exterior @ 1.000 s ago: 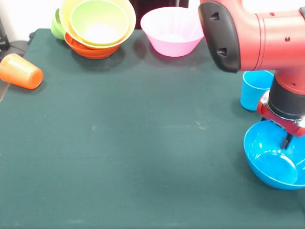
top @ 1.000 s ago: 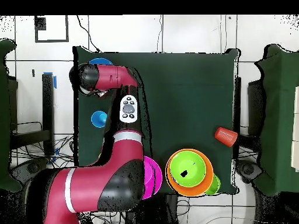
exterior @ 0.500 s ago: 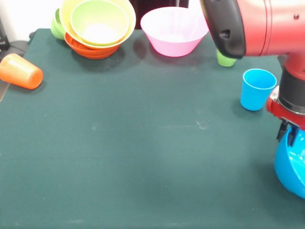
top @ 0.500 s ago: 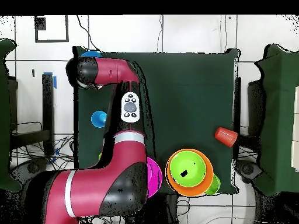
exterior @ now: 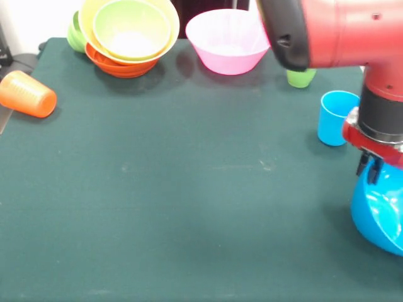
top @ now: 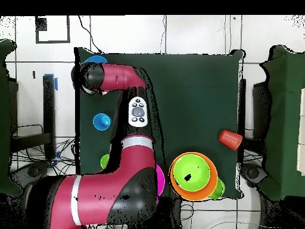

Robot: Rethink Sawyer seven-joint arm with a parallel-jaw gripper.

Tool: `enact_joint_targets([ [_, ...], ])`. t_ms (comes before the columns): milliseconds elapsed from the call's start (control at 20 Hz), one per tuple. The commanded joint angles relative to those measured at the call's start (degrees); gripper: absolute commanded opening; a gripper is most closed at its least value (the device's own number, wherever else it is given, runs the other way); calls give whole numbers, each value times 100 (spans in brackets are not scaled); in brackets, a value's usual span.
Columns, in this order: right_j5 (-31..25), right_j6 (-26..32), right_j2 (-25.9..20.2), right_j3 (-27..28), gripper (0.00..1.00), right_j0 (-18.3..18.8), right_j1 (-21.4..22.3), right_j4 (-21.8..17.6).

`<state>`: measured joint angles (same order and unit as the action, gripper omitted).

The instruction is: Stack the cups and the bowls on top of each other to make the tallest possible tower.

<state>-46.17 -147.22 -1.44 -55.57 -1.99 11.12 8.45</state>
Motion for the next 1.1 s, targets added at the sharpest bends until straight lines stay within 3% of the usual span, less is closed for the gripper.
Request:
enact_joint_targets([
  [50, 982, 2802, -1035, -2683, 0, 1228, 1034, -883],
  [200, 563, 3461, -1218, -3304, 0, 1743, 1599, -1278],
  [350, -260, 4136, -1113, -3327, 0, 1886, 2057, -1853],
  [500, -585, 4225, -1006, -3255, 0, 1940, 2252, -2251],
  [750, -542, 4204, -1197, -3415, 0, 2267, 2372, -2374],
  [1100, -1187, 4346, -1251, -3566, 0, 2379, 2786, -2339],
])
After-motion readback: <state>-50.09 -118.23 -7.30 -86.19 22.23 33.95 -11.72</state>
